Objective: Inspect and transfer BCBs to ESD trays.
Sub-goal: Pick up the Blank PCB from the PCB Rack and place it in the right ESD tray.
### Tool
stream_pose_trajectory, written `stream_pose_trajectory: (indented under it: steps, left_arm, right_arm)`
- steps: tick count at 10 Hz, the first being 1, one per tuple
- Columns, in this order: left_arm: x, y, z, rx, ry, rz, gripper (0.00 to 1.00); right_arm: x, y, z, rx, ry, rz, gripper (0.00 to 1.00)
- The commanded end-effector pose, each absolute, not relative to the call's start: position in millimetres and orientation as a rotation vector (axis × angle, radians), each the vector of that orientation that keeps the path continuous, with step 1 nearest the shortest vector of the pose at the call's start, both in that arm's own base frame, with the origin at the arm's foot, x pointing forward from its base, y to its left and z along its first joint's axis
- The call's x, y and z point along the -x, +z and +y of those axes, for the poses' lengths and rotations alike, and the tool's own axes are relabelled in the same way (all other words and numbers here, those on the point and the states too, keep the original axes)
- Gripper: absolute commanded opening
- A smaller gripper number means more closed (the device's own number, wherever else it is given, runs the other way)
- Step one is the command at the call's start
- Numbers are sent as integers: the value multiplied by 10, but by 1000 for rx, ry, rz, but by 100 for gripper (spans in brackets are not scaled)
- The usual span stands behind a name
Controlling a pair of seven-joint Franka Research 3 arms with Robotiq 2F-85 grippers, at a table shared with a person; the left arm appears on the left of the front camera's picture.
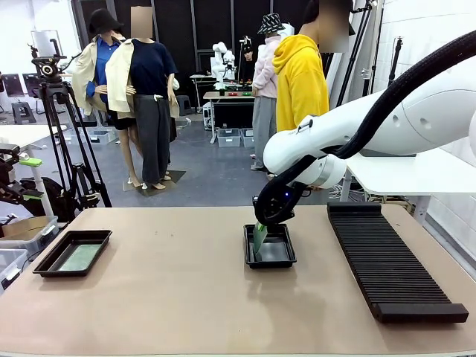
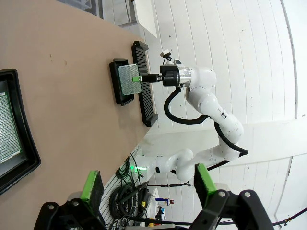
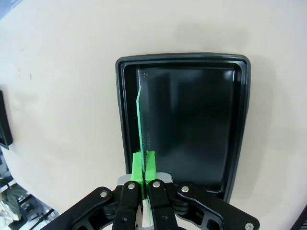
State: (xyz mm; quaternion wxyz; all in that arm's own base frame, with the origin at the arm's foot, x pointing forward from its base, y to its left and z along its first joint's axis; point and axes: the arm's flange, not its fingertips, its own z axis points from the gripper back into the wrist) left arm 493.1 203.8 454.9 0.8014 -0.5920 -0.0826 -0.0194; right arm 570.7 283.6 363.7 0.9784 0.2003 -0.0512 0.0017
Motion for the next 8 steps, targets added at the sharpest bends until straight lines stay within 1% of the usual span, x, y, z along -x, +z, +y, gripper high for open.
stream_pose_trajectory:
  steps: [1,7,8]
  left_arm:
    - [-4929,4562,2047,1265,-37,-184,100]
    - [-4929,4562,2047,1265,-37,-184,100]
    - [-4929,4562,2047,1265,-37,-184,100]
  right_arm:
    - [-5706,3634,2840,-398,-3,-98,0]
    - [-5706,3632,2838,-418,12,-110,0]
    - [-5695,3628,2826,-426,-12,-104,3]
